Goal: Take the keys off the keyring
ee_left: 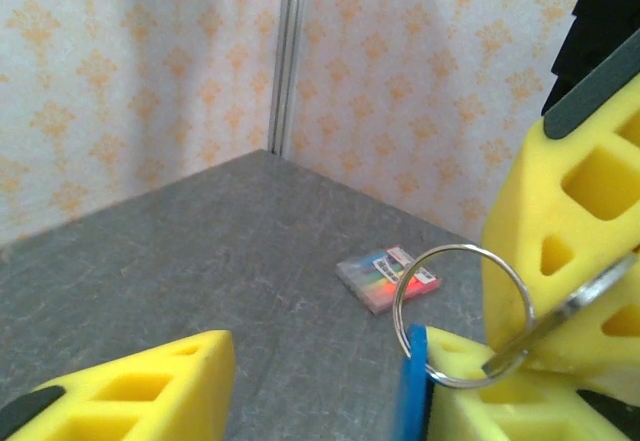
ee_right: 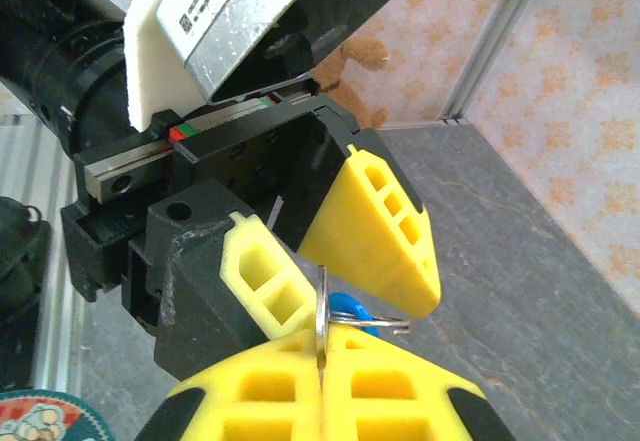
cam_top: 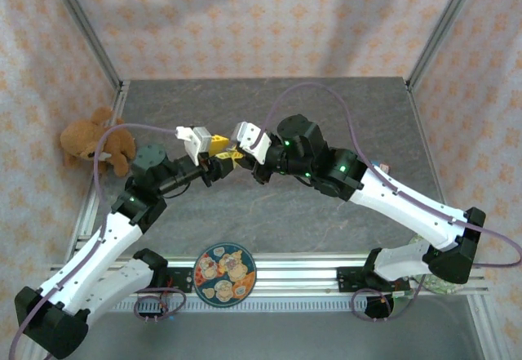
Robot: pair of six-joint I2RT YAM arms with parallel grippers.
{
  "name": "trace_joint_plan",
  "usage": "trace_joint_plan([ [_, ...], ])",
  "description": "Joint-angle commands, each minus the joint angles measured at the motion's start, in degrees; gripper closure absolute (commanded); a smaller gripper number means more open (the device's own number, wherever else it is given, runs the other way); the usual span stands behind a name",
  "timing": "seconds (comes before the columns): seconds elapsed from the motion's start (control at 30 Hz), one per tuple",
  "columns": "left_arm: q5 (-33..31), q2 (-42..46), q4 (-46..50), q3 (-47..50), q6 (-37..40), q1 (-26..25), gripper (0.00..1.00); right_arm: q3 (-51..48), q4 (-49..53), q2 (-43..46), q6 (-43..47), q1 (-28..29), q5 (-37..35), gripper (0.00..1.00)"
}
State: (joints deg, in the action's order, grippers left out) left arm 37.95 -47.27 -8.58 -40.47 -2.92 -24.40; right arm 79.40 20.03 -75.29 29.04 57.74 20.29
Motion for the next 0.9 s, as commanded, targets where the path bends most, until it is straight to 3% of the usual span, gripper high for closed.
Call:
trace_joint_plan([
  [0.0, -0.3, 1.0, -8.4, 0.6, 1.4, -2.3, 0.48, 0.2, -3.5, -1.4, -2.9, 1.8, 9.0, 1.00],
  [0.47, -6.3, 5.5, -13.6, 8.0, 8.9, -4.5, 0.41, 2.8, -2.9, -1.5, -8.0, 0.1, 8.2, 1.00],
  [0.87, -14.8, 6.0, -19.8, 11.4, 10.1, -5.6, 0.39, 5.9, 0.7, -2.3, -10.9, -0.6, 6.2, 1.00],
])
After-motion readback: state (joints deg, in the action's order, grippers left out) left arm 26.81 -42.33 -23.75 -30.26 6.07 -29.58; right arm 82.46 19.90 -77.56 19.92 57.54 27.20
